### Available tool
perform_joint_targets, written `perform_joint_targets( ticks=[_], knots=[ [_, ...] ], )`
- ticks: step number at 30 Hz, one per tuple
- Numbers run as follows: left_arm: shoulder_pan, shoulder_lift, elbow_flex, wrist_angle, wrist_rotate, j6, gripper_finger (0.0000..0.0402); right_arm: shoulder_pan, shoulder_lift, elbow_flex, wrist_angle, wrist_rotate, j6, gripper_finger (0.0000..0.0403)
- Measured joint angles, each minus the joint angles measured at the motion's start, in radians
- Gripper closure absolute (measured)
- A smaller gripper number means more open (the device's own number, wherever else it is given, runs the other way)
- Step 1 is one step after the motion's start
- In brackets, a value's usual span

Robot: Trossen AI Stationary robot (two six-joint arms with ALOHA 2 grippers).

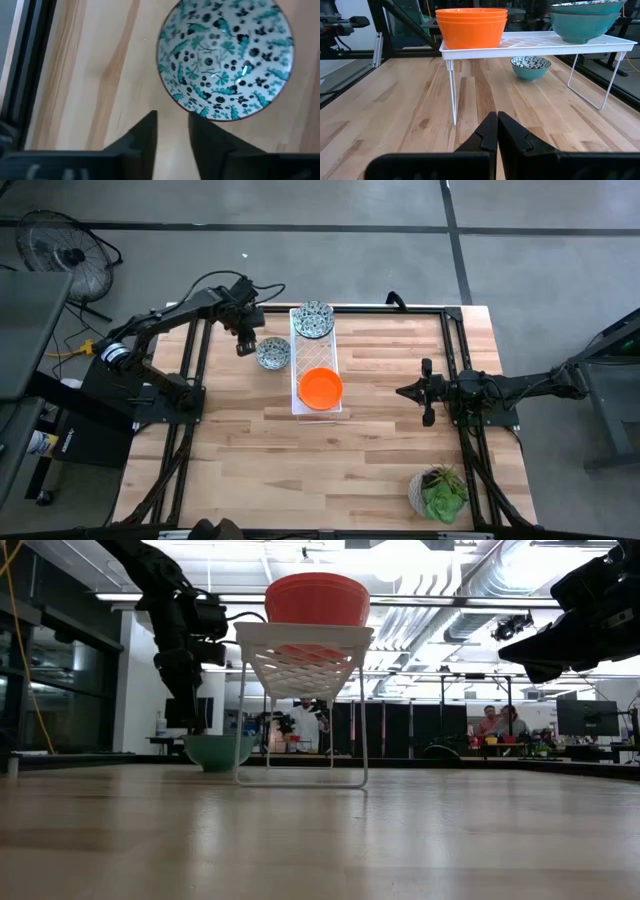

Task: Pick & Place Mini bowls
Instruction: Stack the white bowl on the white bowls on the shelf

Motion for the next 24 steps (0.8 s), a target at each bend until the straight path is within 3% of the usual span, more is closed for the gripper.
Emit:
perform_joint_targets(
  ticks=[7,20,24],
  knots=[
    [0.000,0.044,0.000,-0.006,-0.066,-0.212,0.0236,0.000,0.000,0.000,0.000,0.000,0.000,0.0402],
    [0.000,0.120,0.000,0.016,-0.064,-0.356,0.0232,0.000,0.000,0.000,0.000,0.000,0.000,0.0402],
    [0.000,0.120,0.000,0.033,-0.006,-0.370,0.0231,0.000,0.000,0.000,0.000,0.000,0.000,0.0402]
  ],
)
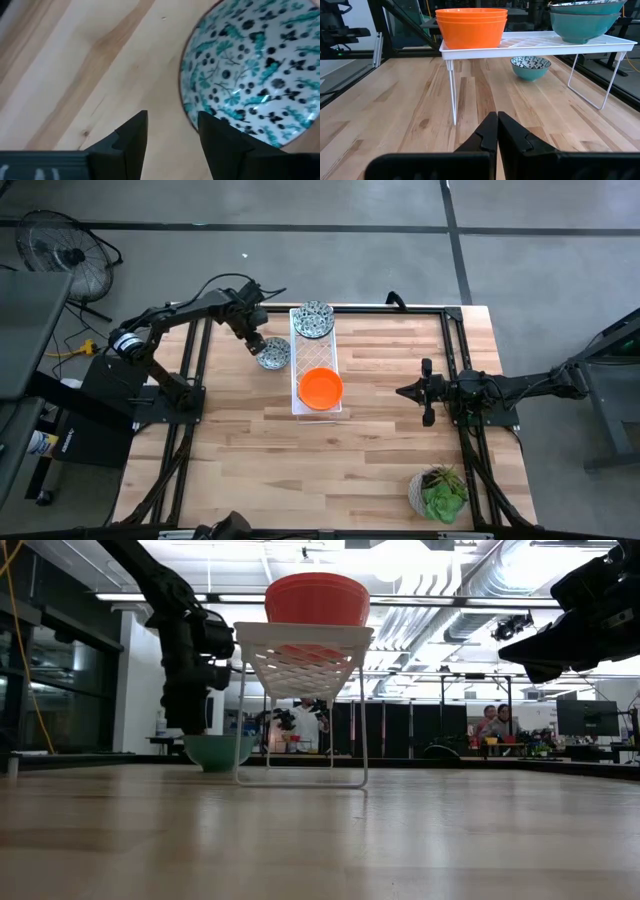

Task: Pick & Place Mini bowls
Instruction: Stack the white bowl on the white bowls on the shelf

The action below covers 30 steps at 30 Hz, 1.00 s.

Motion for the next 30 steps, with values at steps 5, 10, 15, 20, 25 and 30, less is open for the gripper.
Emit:
perform_joint_targets(
  ticks=[5,10,15,20,25,30],
  knots=[
    [0.000,0.000,0.000,0.004,0.018,-0.024,0.0231,0.000,0.000,0.000,0.000,0.000,0.000,0.0402],
    [0.000,0.000,0.000,0.032,0.016,-0.063,0.0231,0.000,0.000,0.000,0.000,0.000,0.000,0.0402],
    [-0.007,0.017,0.000,0.058,0.018,-0.109,0.0231,0.000,0.000,0.000,0.000,0.000,0.000,0.0402],
    [-0.017,0.048,0.001,0.057,0.016,-0.110,0.0231,0.000,0.000,0.000,0.000,0.000,0.000,0.0402],
    [-0.023,0.067,0.001,0.064,0.018,-0.111,0.0231,0.000,0.000,0.000,0.000,0.000,0.000,0.0402],
    [-0.023,0.073,0.001,0.069,0.012,-0.104,0.0231,0.000,0.000,0.000,0.000,0.000,0.000,0.0402]
  ],
)
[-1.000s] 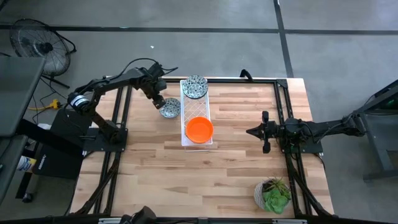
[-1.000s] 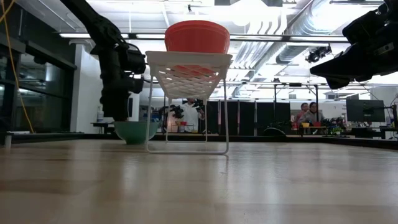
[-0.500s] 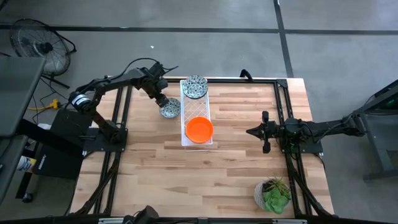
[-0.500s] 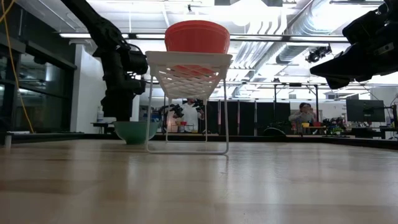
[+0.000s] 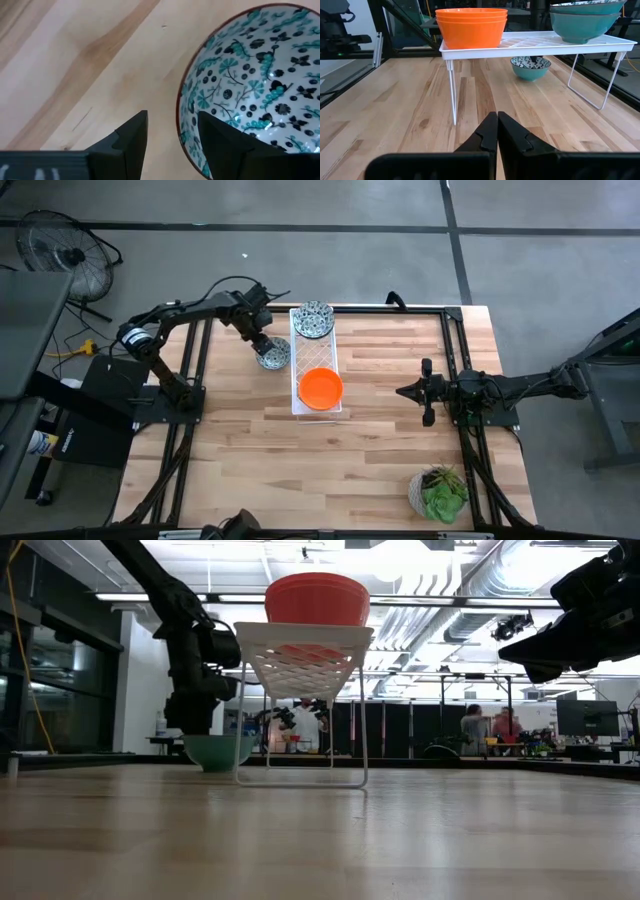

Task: Pick & Place Mini bowls
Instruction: Stack the white bowl on the white bowls on the shelf

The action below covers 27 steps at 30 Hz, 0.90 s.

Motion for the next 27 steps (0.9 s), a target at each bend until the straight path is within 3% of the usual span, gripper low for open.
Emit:
perform_joint_targets(
  ticks=[4,27],
  knots=[
    [0.000,0.000,0.000,0.005,-0.043,0.003,0.0231,0.000,0.000,0.000,0.000,0.000,0.000,0.0402],
    [-0.019,0.000,0.000,0.011,-0.015,-0.008,0.0232,0.000,0.000,0.000,0.000,0.000,0.000,0.0402]
  ],
)
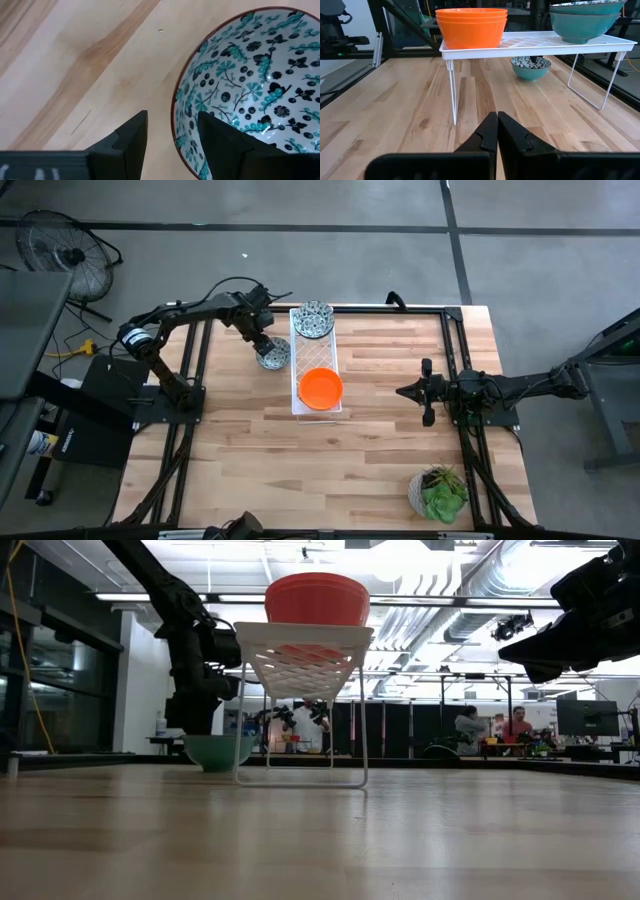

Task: Pick & Place Mini bowls
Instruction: Stack the white bowl on the white bowls on the shelf

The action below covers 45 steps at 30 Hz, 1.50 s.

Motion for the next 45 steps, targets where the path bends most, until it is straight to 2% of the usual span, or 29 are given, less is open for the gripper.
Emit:
perform_joint_targets(
  ticks=[6,13,17,23,33,45],
  knots=[
    [0.000,-0.001,-0.027,0.029,0.026,-0.007,0.0232,0.000,0.000,0.000,0.000,0.000,0.000,0.0402],
    [0.003,-0.001,-0.042,0.052,0.000,-0.008,0.0241,0.000,0.000,0.000,0.000,0.000,0.000,0.0402],
    [0.002,-0.001,-0.042,0.048,0.015,0.005,0.0287,0.000,0.000,0.000,0.000,0.000,0.000,0.0402],
    [0.001,-0.005,-0.039,0.052,0.050,0.038,0.0387,0.000,0.000,0.000,0.000,0.000,0.000,0.0402],
    [0.003,-0.005,-0.030,0.010,0.048,0.090,0.0396,0.000,0.000,0.000,0.000,0.000,0.000,0.0402],
    [0.004,0.002,0.142,-0.286,-0.090,0.202,0.0398,0.000,0.000,0.000,0.000,0.000,0.000,0.0402]
  ],
)
